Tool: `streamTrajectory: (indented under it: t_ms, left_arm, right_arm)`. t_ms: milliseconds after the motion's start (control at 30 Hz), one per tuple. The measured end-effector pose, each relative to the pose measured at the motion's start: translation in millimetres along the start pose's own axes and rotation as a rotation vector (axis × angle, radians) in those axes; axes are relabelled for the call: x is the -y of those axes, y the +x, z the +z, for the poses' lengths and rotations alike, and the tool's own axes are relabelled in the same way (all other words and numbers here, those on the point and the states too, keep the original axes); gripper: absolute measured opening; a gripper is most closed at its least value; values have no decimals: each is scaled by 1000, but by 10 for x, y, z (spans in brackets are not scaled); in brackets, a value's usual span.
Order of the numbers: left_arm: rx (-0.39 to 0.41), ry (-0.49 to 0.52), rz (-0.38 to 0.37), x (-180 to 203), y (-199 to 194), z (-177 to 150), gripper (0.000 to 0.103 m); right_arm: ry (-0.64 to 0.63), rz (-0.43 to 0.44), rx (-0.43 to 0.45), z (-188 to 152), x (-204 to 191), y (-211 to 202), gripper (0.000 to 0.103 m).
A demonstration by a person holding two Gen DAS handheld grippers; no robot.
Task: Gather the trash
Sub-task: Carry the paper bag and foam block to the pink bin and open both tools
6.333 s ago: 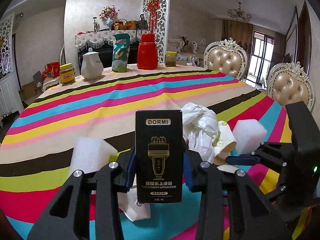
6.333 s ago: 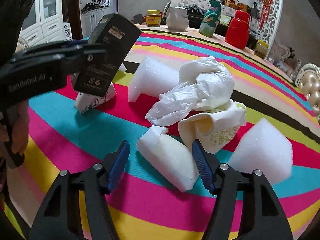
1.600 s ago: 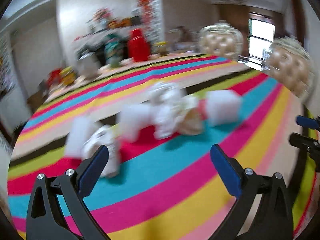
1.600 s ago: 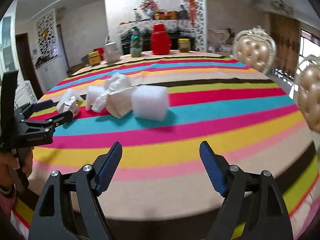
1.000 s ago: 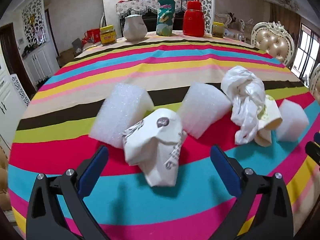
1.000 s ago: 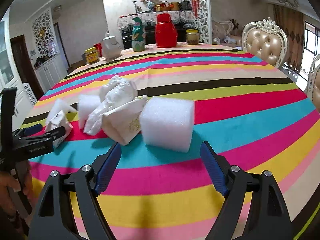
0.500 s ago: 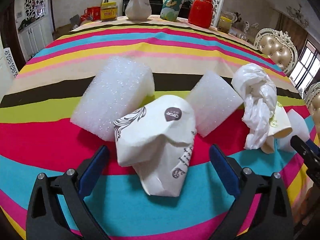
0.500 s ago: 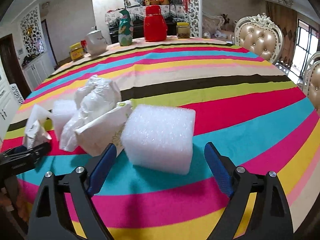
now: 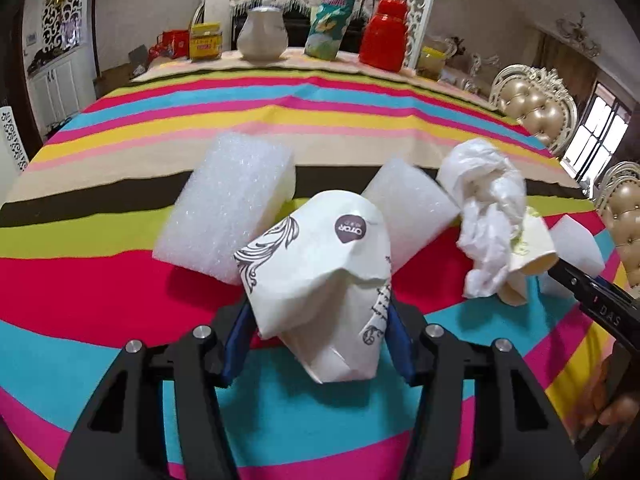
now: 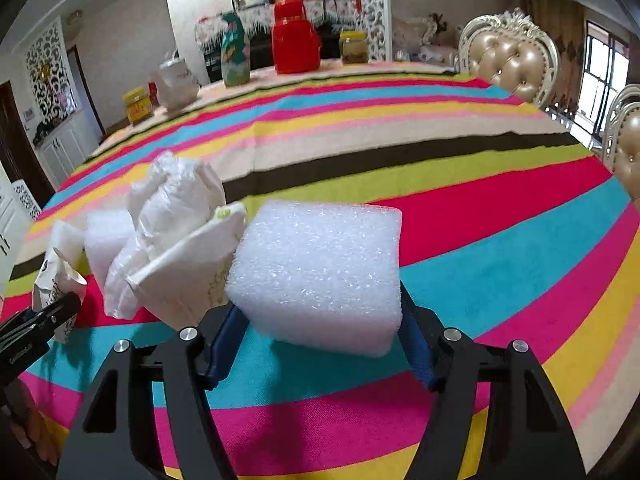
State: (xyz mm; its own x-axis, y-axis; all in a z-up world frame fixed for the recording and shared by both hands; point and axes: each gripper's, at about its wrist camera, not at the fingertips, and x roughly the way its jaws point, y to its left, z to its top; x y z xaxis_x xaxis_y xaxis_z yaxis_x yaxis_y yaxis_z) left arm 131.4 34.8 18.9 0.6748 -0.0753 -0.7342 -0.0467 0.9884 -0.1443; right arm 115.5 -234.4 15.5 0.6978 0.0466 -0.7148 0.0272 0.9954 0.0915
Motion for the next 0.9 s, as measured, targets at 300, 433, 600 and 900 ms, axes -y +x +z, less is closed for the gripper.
streamTrajectory:
  t_ms: [300, 433, 600, 900]
  left_arm:
    - [108, 59, -24, 129, -241, -72, 55]
    - [110, 61, -44, 154, -271, -91, 55]
    - [116, 62, -49, 149, -301, -110, 55]
    - [144, 82, -75, 156, -357, -120, 55]
  right_arm:
    - [39, 35, 14, 0, 72, -33, 64]
    - [2, 45, 34, -54, -10, -137, 64]
    - [-50, 86, 52, -233, -191, -405, 64]
    - [-44, 137, 70, -554, -231, -809, 65]
